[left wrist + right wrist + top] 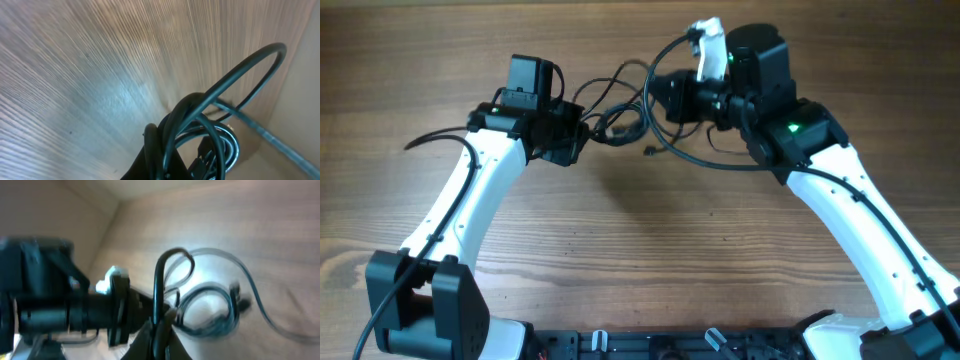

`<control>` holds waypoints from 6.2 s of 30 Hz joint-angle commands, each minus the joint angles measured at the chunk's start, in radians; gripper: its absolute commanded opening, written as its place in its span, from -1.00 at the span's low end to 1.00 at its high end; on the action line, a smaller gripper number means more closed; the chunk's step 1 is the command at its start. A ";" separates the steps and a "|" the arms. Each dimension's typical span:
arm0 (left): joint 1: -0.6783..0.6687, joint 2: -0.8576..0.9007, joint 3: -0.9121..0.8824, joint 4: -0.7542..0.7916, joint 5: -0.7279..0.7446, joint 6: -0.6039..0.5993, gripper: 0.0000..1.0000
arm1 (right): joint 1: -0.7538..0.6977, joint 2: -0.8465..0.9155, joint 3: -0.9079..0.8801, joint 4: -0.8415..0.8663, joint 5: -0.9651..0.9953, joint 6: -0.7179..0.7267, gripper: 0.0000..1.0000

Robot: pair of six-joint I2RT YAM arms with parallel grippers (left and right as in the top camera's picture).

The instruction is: Untangle cables

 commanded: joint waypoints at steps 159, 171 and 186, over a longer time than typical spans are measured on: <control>-0.101 0.000 -0.003 -0.093 -0.058 0.346 0.24 | 0.011 0.206 0.050 -0.111 -0.198 -0.303 -0.91; -0.068 0.000 -0.003 -0.076 -0.052 0.342 -0.02 | -0.013 0.201 0.050 0.055 -0.246 -0.333 -0.92; 0.043 0.000 -0.003 0.037 0.061 0.477 0.01 | -0.105 0.201 0.050 -0.022 -0.465 -0.394 -0.91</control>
